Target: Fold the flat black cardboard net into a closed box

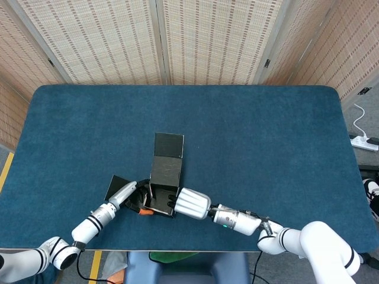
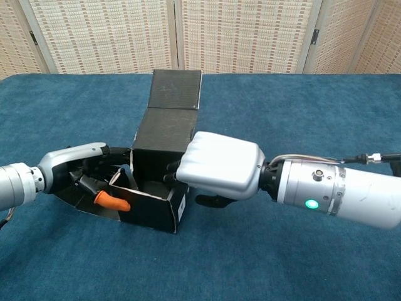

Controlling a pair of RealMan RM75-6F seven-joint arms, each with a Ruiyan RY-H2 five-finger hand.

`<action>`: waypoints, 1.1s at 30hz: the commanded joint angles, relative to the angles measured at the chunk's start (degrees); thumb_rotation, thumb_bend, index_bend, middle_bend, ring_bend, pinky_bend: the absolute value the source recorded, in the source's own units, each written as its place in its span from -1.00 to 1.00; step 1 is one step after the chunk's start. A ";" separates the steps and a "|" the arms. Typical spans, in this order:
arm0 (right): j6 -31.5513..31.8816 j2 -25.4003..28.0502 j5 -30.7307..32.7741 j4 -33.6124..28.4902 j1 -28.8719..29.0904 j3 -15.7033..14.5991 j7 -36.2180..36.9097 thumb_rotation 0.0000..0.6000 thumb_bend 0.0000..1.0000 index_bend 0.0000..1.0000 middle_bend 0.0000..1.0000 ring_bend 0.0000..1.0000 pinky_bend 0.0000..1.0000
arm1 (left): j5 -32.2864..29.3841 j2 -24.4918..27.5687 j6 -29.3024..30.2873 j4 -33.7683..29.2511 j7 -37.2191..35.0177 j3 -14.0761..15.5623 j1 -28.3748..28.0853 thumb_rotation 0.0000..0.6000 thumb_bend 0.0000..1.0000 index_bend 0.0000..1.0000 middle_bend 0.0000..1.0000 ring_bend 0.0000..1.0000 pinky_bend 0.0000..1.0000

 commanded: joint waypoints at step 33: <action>-10.19 11.18 42.71 -37.55 -16.69 7.53 19.15 1.00 -1.00 -1.00 -1.00 0.28 1.00 | -4.82 10.18 12.04 -19.10 22.31 -3.63 9.56 1.00 -0.63 -1.00 -1.00 -1.00 -0.89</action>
